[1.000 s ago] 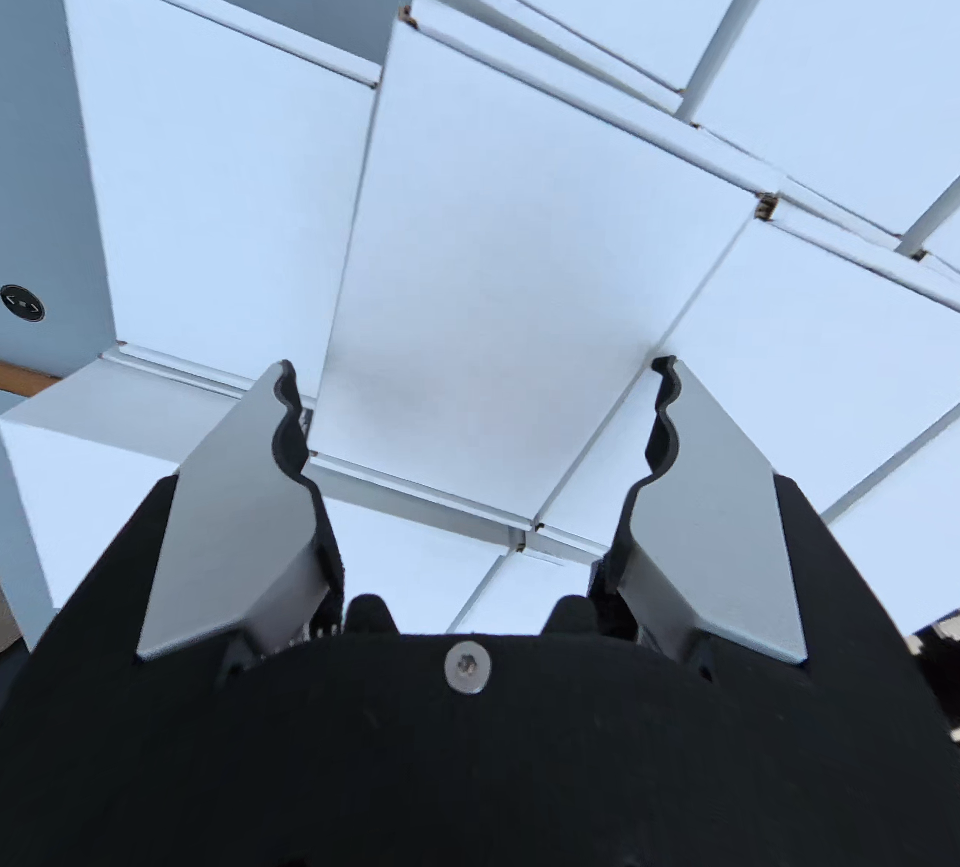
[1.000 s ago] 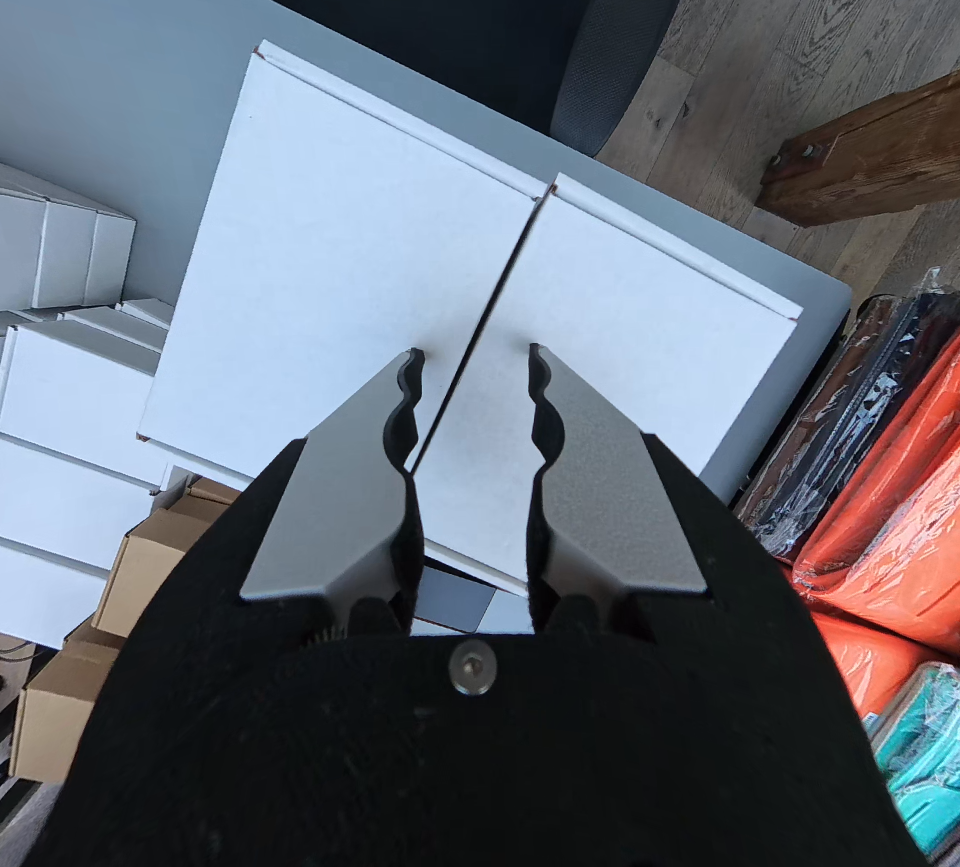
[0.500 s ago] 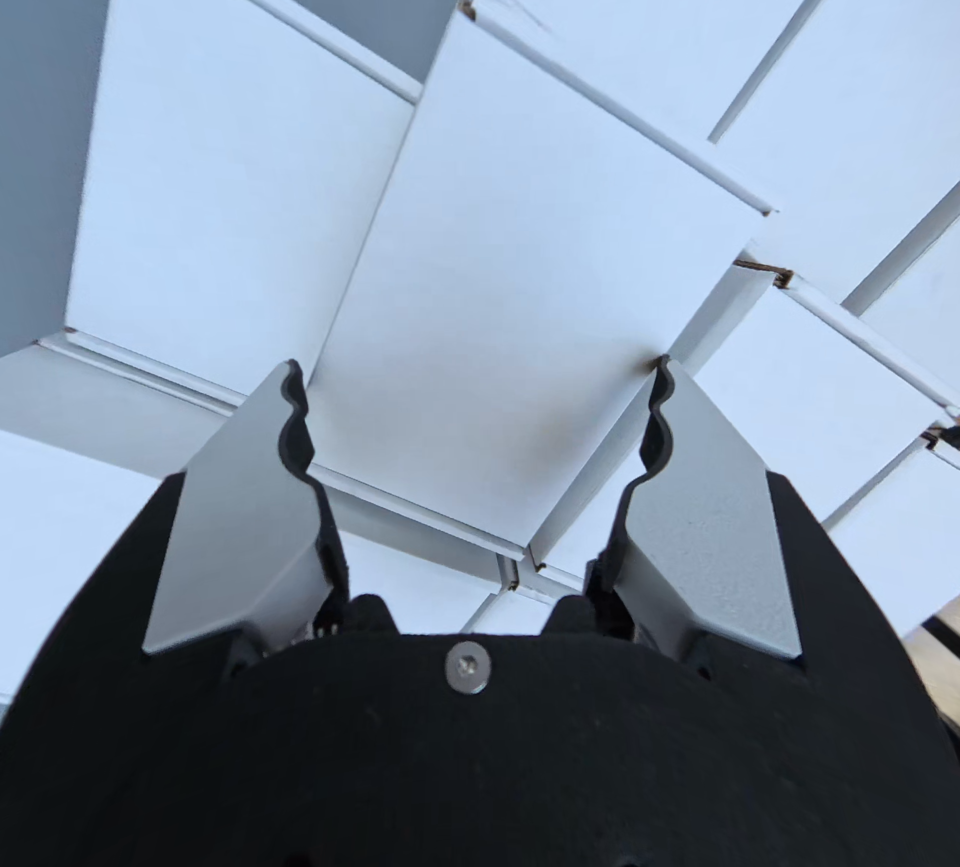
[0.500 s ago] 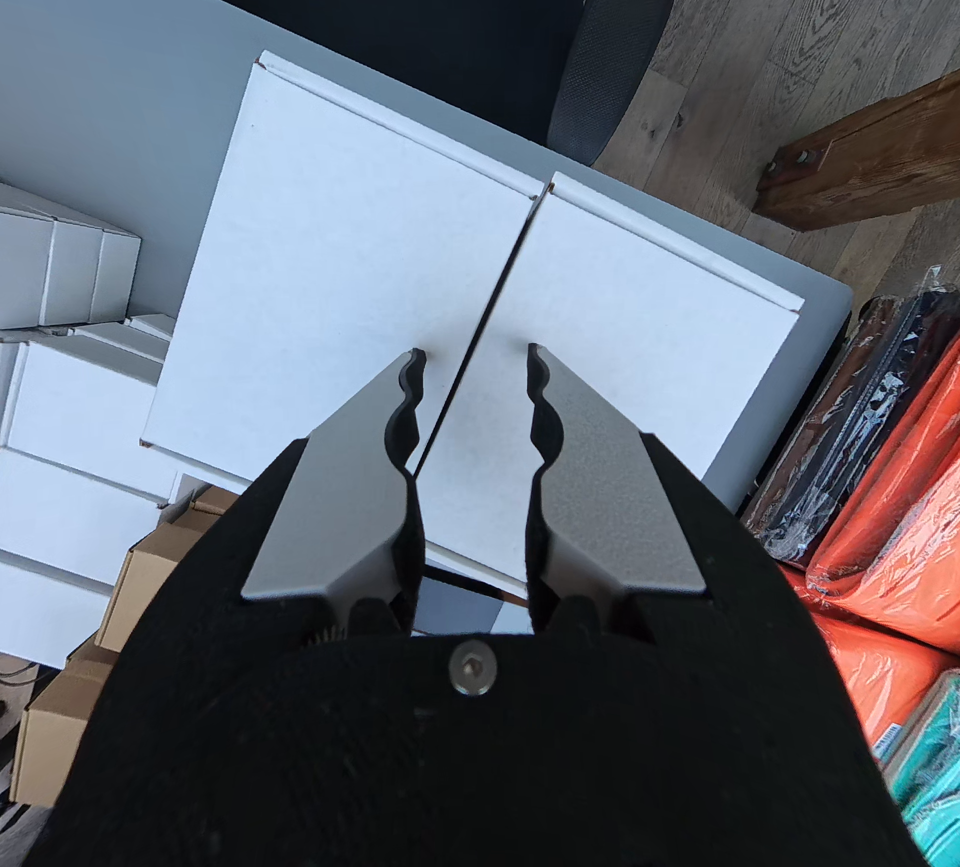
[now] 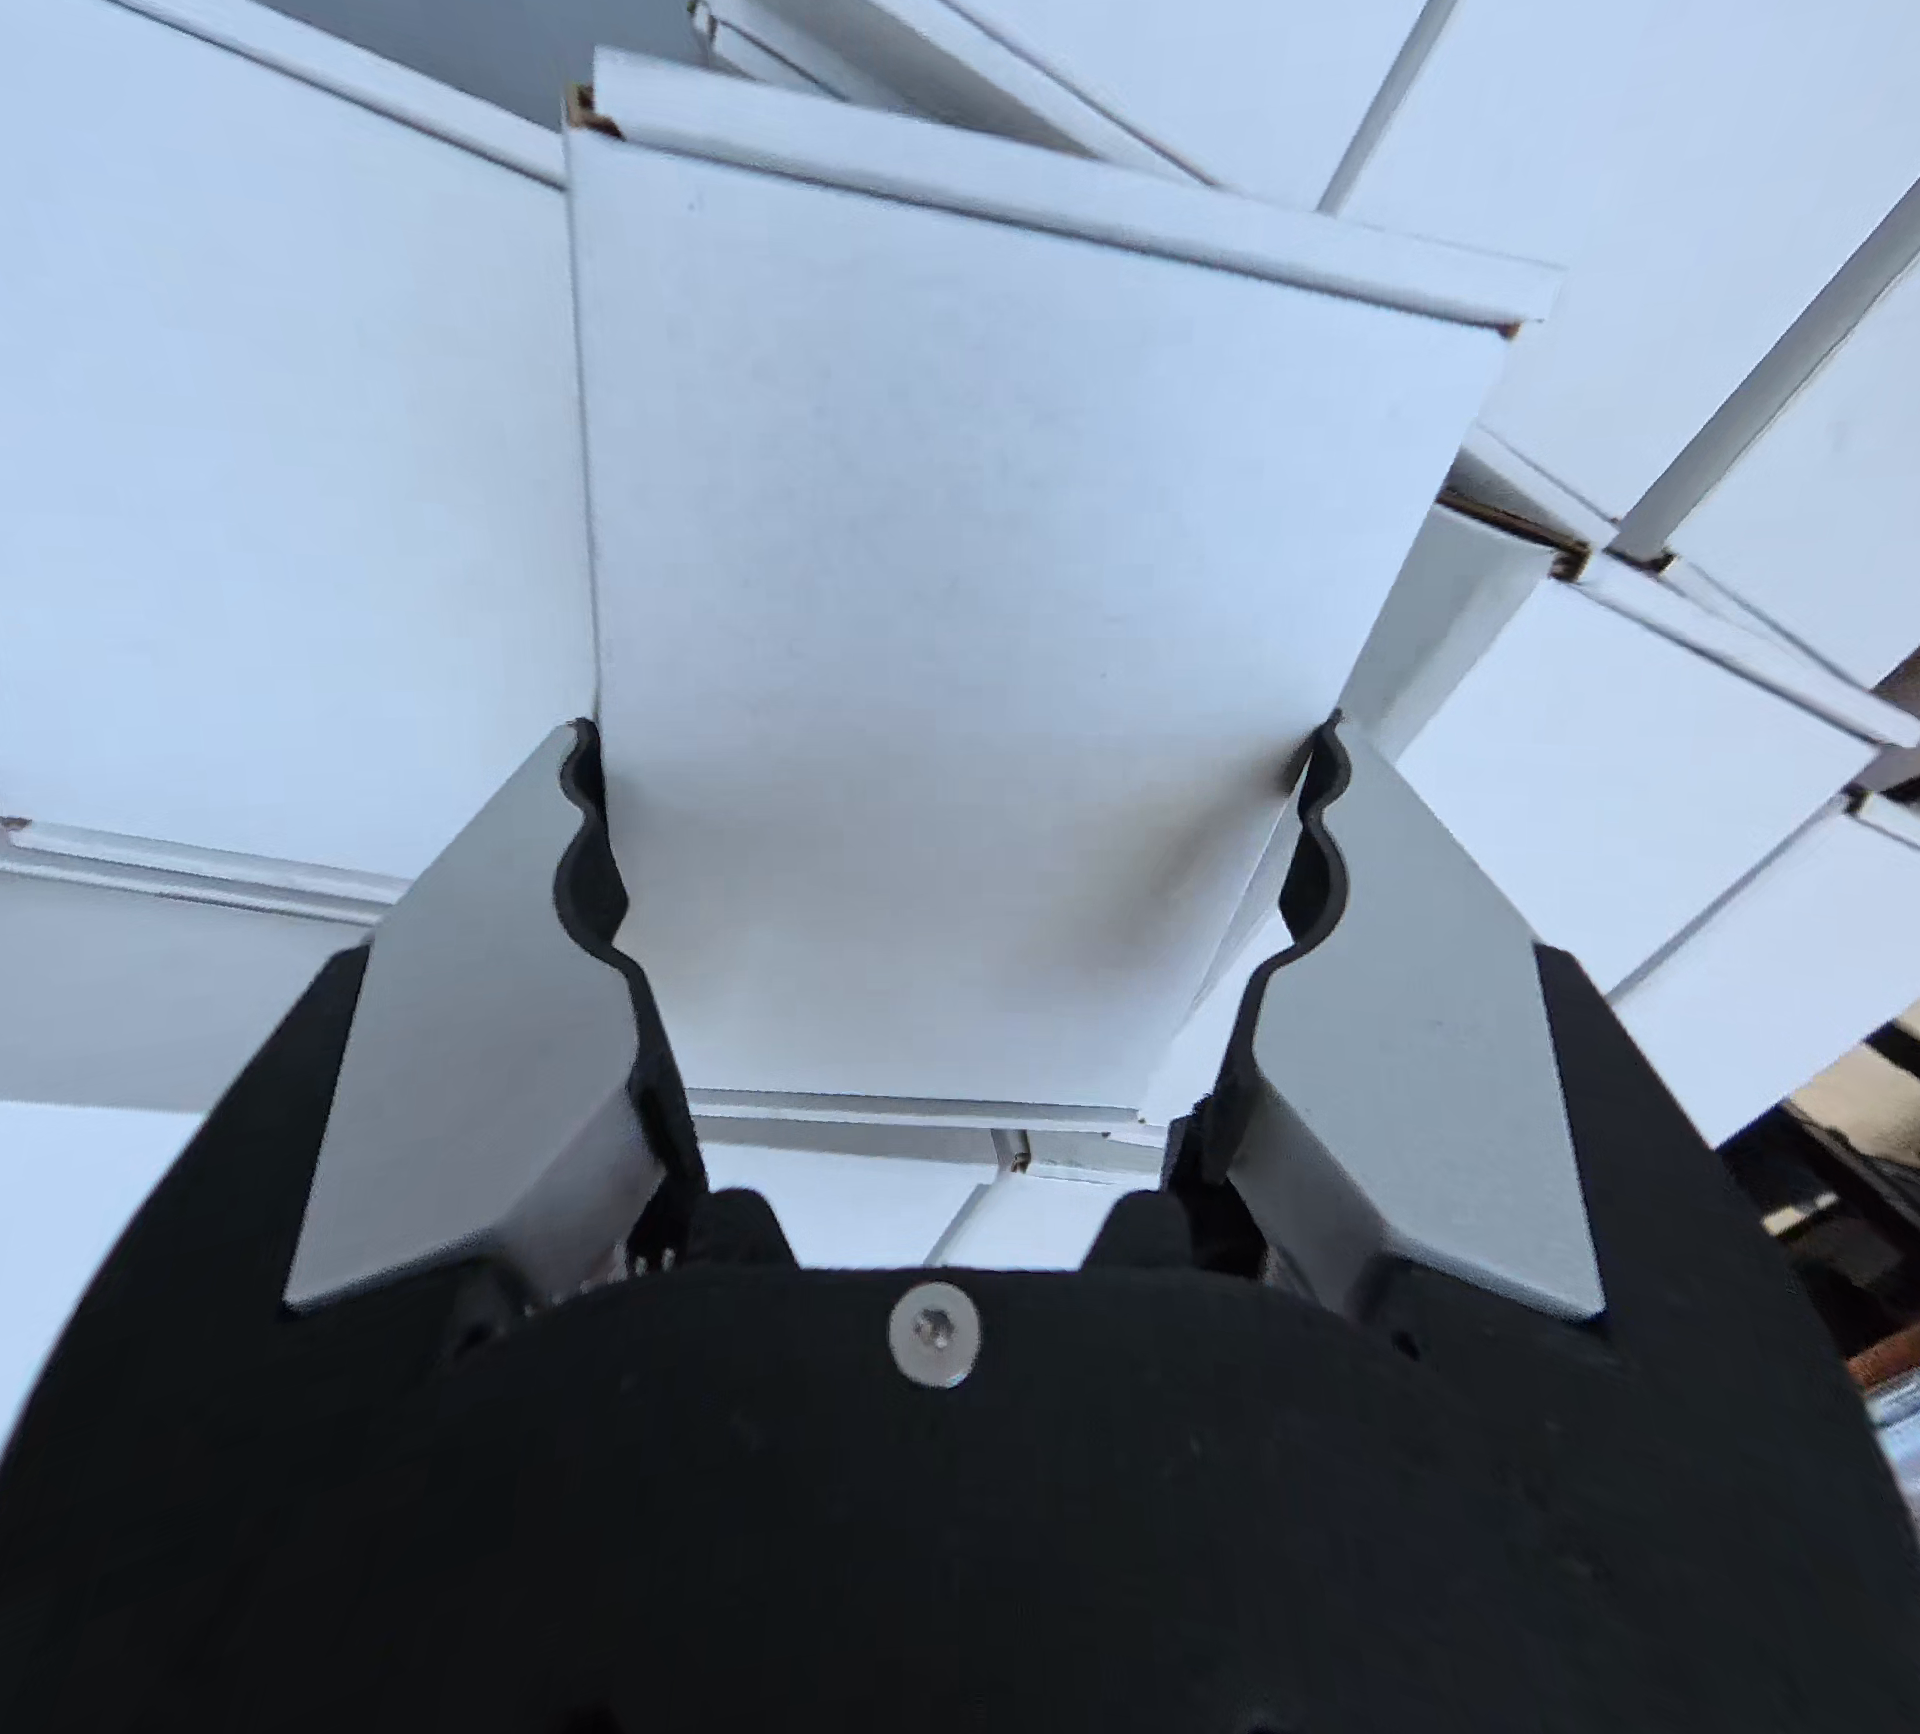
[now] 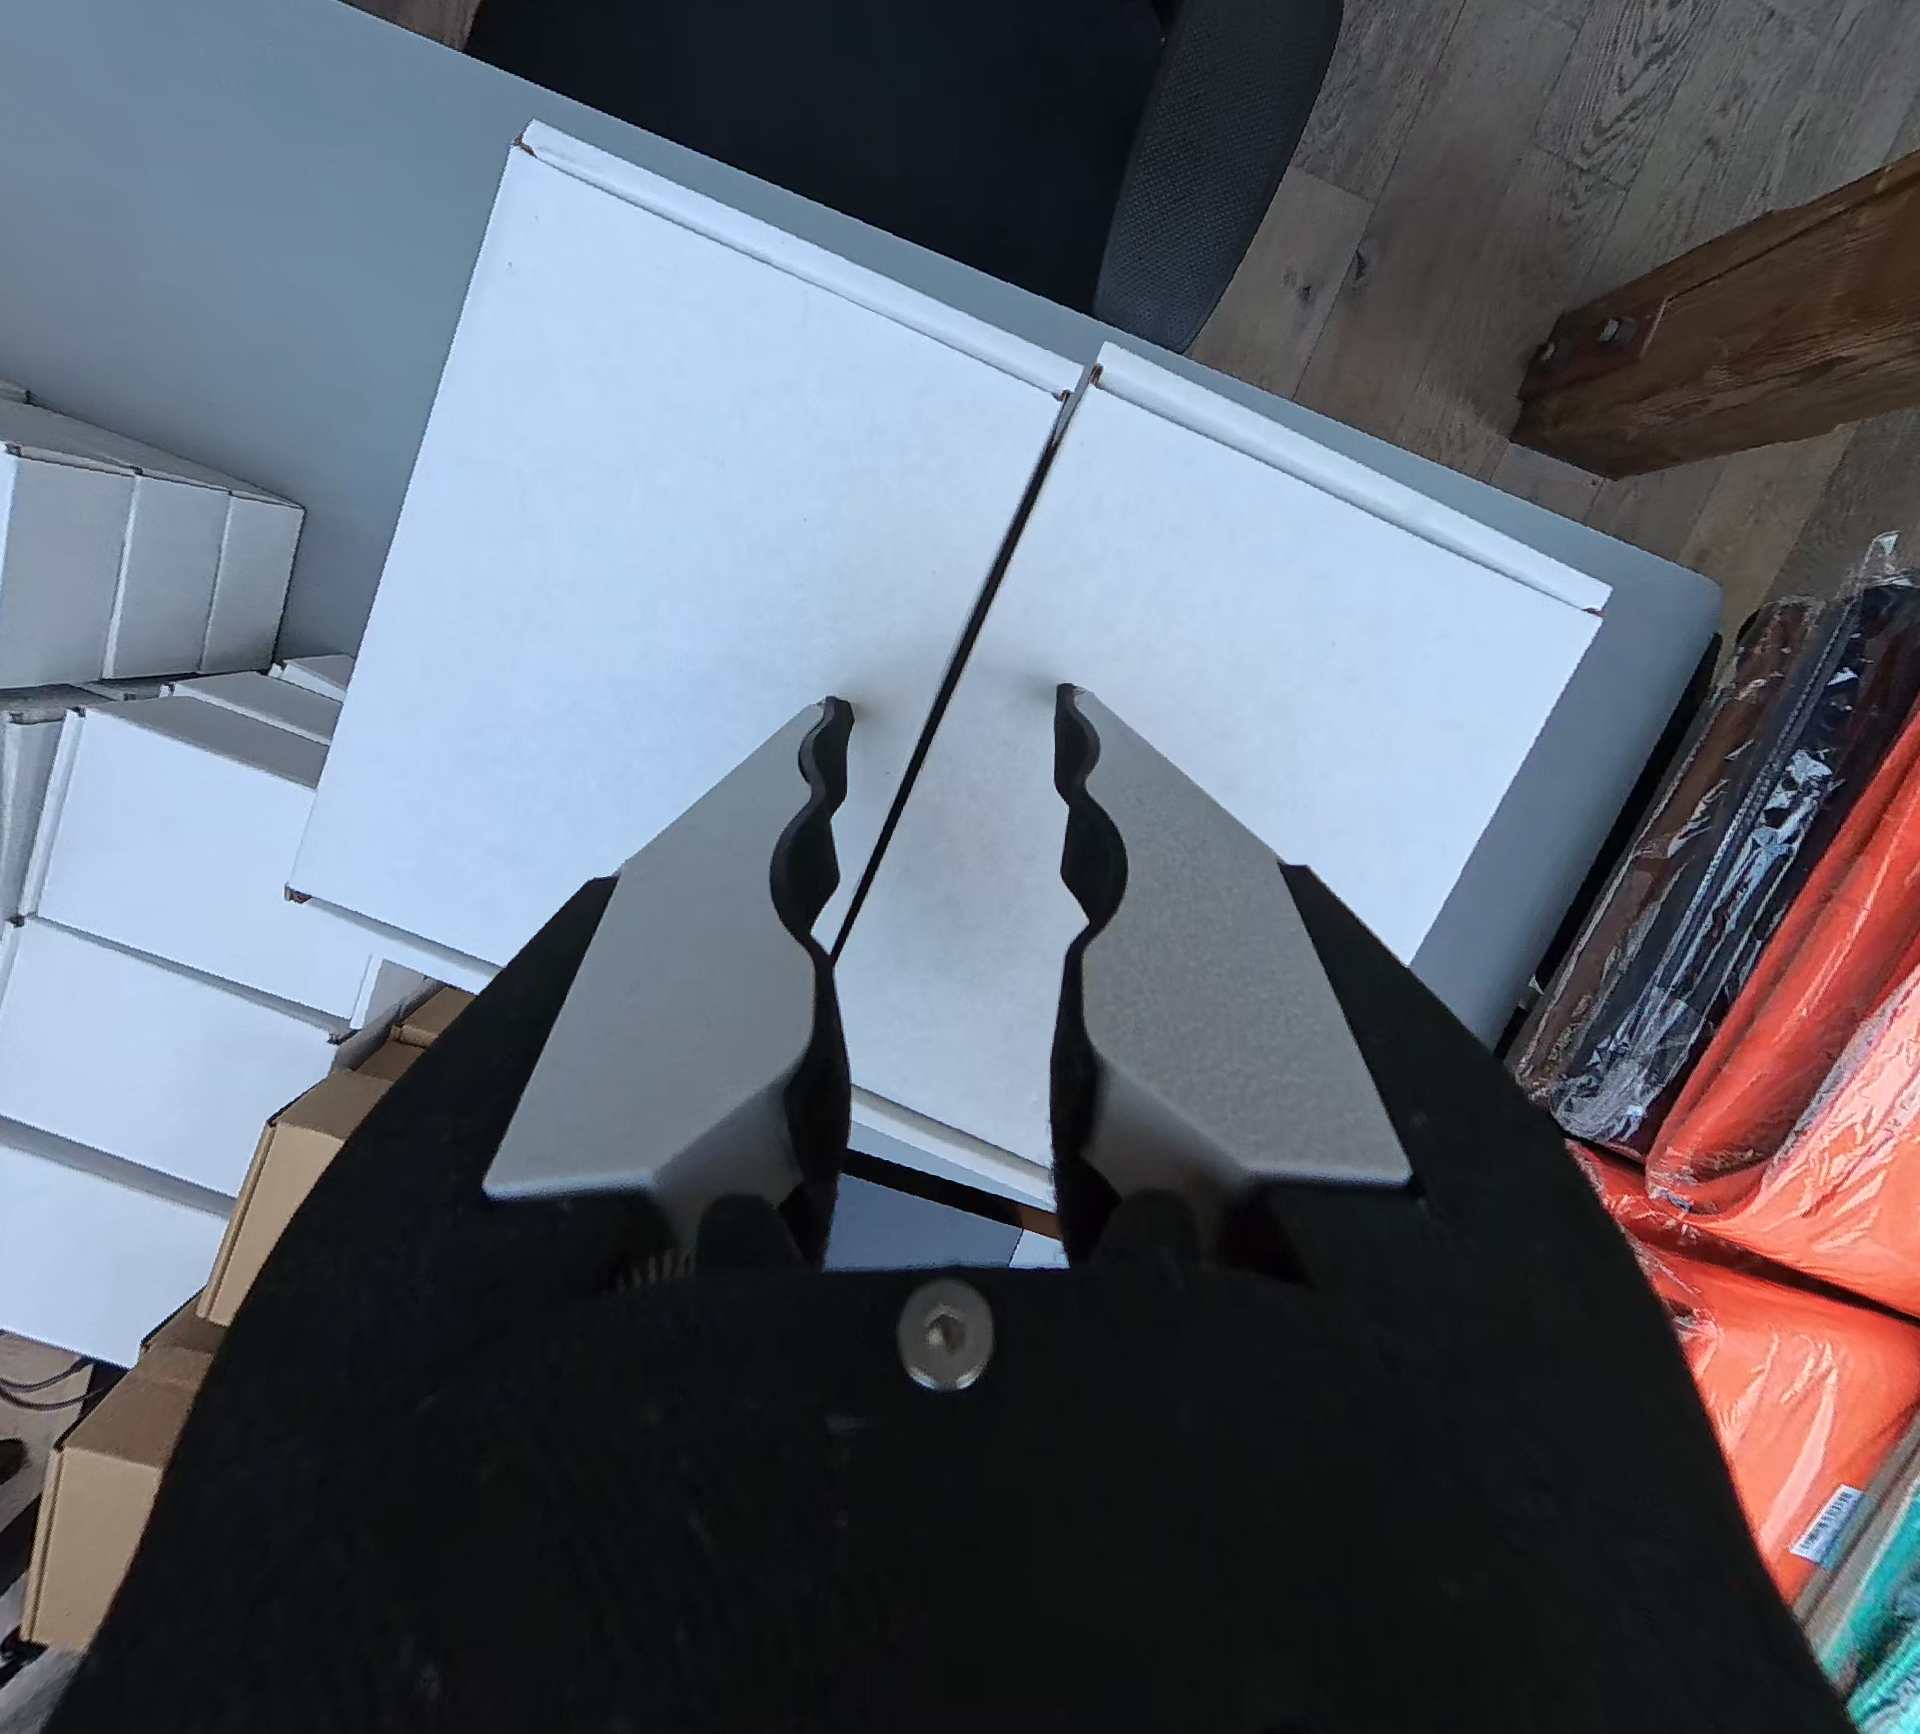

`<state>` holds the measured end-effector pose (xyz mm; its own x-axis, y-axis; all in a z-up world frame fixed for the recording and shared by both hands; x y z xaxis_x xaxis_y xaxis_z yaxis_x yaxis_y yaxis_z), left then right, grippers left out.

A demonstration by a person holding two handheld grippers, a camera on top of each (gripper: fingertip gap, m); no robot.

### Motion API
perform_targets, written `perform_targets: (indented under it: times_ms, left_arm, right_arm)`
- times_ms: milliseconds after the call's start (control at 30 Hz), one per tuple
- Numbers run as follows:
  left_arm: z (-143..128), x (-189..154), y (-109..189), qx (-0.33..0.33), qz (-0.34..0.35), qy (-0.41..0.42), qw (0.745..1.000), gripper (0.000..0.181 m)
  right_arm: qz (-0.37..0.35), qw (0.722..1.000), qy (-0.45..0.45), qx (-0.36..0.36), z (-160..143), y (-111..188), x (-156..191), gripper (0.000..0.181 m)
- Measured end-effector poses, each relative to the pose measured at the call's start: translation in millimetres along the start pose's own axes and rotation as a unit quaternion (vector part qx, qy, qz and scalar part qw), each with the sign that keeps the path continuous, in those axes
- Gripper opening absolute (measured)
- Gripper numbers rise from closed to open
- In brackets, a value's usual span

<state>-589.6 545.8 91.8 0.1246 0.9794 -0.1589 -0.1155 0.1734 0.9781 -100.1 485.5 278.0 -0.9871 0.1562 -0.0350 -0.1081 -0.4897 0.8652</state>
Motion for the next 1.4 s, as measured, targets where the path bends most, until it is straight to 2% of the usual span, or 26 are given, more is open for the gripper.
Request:
perform_targets:
  times_ms: [167, 267, 333, 433, 600, 667, 800, 933, 1033, 1233, 1400]
  left_arm:
    - [14.7, 1.7, 29.8, -0.058, -0.006, 0.036, 0.998, 0.129]
    - [44.1, -6.0, 57.9, -0.104, -0.006, 0.046, 0.994, 0.129]
    - [81.2, -21.8, 83.4, -0.147, -0.003, 0.027, 0.989, 0.129]
    - [147.2, -48.7, 122.8, -0.191, 0.051, -0.043, 0.979, 0.129]
    - [255.5, -79.2, 179.3, -0.278, 0.106, -0.104, 0.949, 0.129]
    - [289.3, -84.9, 185.5, -0.273, 0.139, -0.134, 0.942, 0.129]
    - [341.3, -91.7, 175.9, -0.248, 0.140, -0.161, 0.945, 0.129]
    - [361.3, -88.0, 160.1, -0.182, 0.153, -0.185, 0.954, 0.129]
    - [365.1, -86.8, 153.0, -0.166, 0.133, -0.192, 0.958, 0.129]
    - [379.0, -83.6, 141.4, -0.103, 0.144, -0.224, 0.958, 0.128]
    - [398.7, -88.2, 136.6, -0.078, 0.138, -0.238, 0.958, 0.128]
  right_arm:
    - [0.003, 1.000, -0.001, -0.002, -0.7, 0.0, -0.9, 0.040]
    - [0.007, 1.000, 0.000, 0.000, -0.1, -0.3, -2.0, 0.040]
    - [0.008, 1.000, 0.002, 0.001, 0.5, -0.6, -2.2, 0.040]
    - [0.011, 1.000, 0.004, 0.002, 1.3, -1.1, -2.4, 0.040]
    - [0.013, 1.000, 0.008, 0.006, 1.1, -0.9, -2.9, 0.040]
    - [0.014, 1.000, 0.007, 0.007, 0.9, -0.9, -3.4, 0.040]
    - [0.015, 1.000, 0.008, 0.006, 0.7, -0.8, -3.4, 0.040]
    - [0.023, 1.000, -0.008, 0.005, 0.9, -0.9, -9.1, 0.034]
    - [0.054, 0.998, -0.040, 0.000, 2.9, -0.5, -10.9, 0.034]
    - [0.055, 0.998, -0.029, 0.017, 4.2, -0.6, -12.0, 0.035]
    - [0.066, 0.996, -0.033, 0.045, 8.2, -1.4, -13.6, 0.036]
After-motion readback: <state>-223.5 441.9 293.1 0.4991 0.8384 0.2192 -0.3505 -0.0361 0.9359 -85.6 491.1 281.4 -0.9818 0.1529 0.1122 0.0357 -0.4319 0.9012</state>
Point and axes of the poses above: each gripper's, where its closed fingertips meet, y back along the fingers, z out of its top, x = y × z across the jaws, the point moved 8 cm from there along y, back along the fingers, and after that the axes turned 7 degrees about -x, right-handed, at the moved point
